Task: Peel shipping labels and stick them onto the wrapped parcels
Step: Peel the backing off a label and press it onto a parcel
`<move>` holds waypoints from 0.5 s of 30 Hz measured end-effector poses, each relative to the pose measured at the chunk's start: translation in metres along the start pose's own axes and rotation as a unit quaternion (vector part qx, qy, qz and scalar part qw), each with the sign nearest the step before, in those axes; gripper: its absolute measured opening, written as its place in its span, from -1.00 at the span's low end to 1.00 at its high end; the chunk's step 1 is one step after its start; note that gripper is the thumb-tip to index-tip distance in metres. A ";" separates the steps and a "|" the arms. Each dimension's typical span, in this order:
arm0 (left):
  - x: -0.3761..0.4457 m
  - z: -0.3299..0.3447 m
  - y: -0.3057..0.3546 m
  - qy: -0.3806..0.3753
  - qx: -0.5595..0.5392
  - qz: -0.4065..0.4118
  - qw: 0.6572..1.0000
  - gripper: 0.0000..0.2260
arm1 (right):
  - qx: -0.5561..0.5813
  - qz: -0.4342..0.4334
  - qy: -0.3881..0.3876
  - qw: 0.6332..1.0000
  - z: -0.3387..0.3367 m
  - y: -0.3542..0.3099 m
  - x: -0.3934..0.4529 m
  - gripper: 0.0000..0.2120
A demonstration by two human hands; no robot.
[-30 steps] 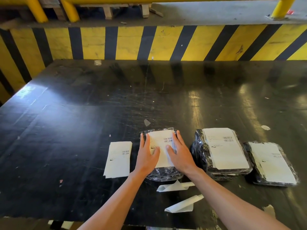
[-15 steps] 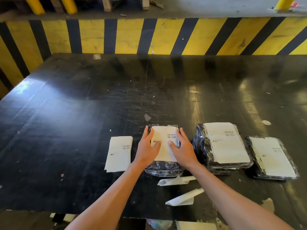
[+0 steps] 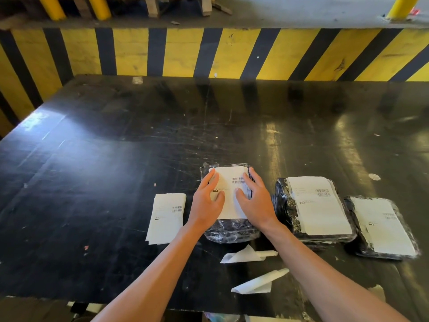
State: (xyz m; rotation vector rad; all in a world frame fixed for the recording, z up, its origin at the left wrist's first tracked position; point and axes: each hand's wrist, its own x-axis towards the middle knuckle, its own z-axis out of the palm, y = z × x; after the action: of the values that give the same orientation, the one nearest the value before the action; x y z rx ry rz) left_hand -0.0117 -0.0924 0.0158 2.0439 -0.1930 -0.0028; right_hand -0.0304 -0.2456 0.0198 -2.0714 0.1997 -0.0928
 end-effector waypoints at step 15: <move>0.020 -0.001 0.047 -0.008 0.035 0.044 0.998 -0.51 | -0.042 -0.053 0.046 0.997 -0.036 -0.024 0.015 -0.49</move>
State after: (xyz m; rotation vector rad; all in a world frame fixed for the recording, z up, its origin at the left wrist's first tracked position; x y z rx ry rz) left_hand 0.0020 -0.1158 0.0593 2.1049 -0.2972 0.0436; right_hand -0.0185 -0.2678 0.0578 -2.1637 0.1529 -0.2488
